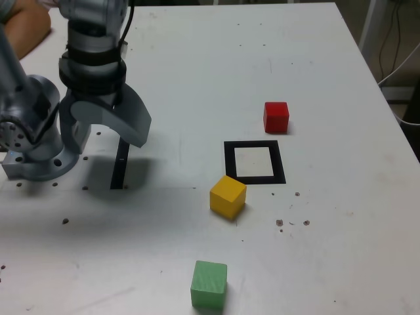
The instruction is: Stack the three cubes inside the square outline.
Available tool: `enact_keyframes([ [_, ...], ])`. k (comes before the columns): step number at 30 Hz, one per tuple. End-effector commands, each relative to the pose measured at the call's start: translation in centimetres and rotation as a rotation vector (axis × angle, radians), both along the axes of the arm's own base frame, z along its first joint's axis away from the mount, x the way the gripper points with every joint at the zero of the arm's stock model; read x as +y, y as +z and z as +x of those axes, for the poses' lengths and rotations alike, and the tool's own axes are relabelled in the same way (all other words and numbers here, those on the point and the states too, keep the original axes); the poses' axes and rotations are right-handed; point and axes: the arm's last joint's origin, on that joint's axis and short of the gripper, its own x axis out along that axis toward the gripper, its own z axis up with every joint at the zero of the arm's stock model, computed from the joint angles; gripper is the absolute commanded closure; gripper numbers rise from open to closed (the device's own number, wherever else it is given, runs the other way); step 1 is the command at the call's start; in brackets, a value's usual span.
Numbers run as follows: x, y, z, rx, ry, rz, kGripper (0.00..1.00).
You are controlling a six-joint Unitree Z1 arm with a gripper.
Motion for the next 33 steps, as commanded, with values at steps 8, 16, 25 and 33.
enact_keyframes([
  [8,0.0,0.1,-0.2,-0.013,-0.003,0.007,0.0],
  [16,0.1,0.5,-0.5,-0.024,0.009,0.009,0.04],
  [25,0.0,2.0,0.6,-0.098,0.016,0.019,0.05],
  [33,-0.2,4.7,2.8,-0.127,0.013,0.024,0.04],
])
